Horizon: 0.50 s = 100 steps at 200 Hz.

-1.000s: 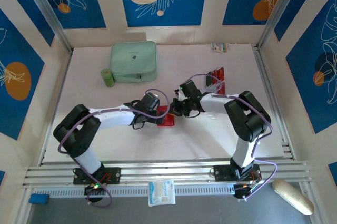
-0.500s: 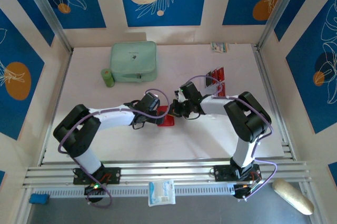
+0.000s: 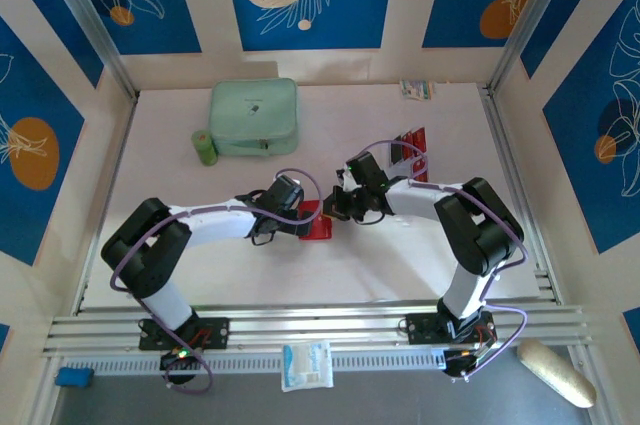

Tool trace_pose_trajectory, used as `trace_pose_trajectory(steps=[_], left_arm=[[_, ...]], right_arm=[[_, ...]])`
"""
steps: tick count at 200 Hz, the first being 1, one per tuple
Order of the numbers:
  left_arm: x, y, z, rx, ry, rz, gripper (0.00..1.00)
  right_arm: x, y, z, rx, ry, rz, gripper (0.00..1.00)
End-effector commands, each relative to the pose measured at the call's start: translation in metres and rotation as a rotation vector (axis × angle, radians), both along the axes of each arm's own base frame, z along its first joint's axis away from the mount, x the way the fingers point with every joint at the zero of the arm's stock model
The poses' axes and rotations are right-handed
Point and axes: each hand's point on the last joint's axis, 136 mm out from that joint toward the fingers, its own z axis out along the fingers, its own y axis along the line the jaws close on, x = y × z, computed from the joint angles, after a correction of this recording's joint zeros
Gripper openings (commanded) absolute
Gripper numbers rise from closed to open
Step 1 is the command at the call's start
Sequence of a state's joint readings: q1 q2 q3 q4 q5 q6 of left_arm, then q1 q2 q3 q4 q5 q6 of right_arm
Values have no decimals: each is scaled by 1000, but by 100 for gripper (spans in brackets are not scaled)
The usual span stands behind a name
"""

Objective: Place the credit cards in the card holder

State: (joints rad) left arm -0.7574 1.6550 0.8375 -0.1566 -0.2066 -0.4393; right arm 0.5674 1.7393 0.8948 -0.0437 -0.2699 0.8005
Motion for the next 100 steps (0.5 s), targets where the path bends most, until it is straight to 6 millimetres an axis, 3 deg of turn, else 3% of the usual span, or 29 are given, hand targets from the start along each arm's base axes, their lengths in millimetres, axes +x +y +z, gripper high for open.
trace_pose_trajectory(steps=[1,54,100], left_arm=[[-21,18,-30,96,97,-4,100],[-21,19,-31,98,99,-3,100],[-21,19,-31,95,97,-2,100]], right_arm=[[0,5,6,7,3,19,0],[-2,15,-7,-5,26,40,0],[-9,7,-20,-30,50,31,0]])
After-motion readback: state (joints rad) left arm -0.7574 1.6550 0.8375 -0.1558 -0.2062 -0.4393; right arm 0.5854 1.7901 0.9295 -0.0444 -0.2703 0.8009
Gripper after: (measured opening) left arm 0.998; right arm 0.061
